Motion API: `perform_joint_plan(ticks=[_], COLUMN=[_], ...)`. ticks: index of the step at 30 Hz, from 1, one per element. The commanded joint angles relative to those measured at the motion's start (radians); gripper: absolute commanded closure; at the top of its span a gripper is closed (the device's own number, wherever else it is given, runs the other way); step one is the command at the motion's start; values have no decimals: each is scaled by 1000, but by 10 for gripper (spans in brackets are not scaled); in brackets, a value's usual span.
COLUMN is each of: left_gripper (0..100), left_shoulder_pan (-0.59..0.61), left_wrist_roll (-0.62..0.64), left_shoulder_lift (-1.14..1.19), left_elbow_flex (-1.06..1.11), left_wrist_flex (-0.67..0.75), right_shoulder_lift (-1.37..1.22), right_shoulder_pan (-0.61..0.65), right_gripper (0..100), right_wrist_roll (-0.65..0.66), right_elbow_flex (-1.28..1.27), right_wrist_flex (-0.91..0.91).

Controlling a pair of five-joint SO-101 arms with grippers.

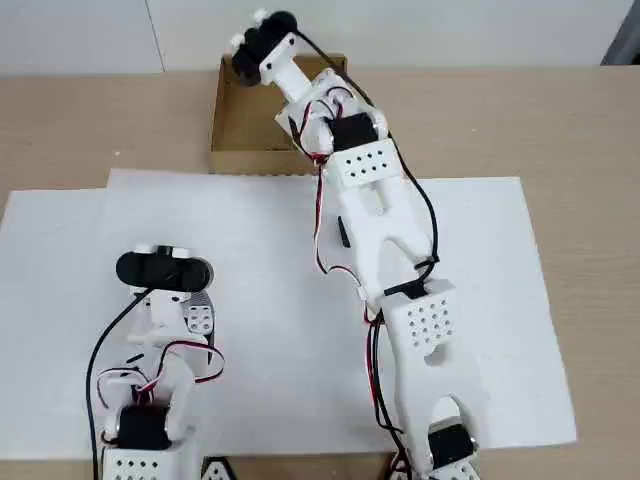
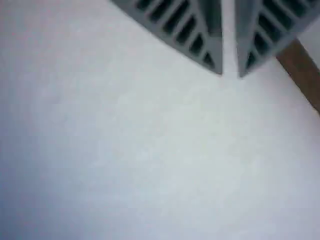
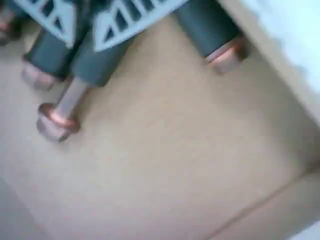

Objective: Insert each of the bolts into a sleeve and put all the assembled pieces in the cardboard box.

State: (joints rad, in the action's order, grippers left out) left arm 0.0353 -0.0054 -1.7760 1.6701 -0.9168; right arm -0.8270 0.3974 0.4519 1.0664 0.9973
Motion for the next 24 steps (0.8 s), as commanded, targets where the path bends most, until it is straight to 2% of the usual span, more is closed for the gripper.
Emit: perform_joint_plan(ticks=[1, 21, 24], left_gripper=[994, 994, 994], left_shoulder_pan=[2, 3, 3], left_wrist_roll=[-2, -2, -2], left_shoulder_lift=[-8, -8, -8], left_elbow_flex=[-5, -5, -5], left_wrist_flex=[15, 15, 15], right_shoulder_lift=[131, 404, 407], right_shoulder_pan=[-5, -4, -4], right_gripper=[996, 995, 995], right_wrist_roll=[-43, -367, -417], right_elbow_flex=[49, 43, 41], right_wrist_flex=[84, 699, 714])
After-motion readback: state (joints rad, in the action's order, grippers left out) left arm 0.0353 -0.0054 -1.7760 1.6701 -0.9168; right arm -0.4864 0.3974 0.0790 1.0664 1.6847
